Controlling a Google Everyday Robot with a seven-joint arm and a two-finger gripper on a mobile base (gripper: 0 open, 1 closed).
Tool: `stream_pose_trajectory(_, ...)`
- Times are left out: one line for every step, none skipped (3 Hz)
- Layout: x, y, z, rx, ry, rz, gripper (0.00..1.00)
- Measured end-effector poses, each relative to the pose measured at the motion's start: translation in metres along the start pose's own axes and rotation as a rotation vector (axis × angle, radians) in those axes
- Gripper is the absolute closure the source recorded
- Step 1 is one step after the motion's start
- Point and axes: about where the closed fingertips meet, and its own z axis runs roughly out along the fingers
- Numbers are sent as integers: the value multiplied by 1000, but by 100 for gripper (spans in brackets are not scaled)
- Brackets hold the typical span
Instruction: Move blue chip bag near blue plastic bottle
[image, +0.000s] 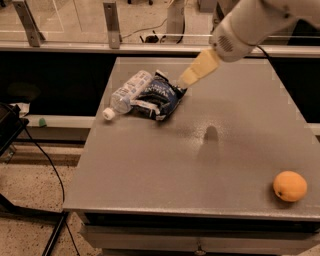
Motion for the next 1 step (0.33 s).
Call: stream_pose_trajectory(-19,-1,-40,-40,-98,-44,0)
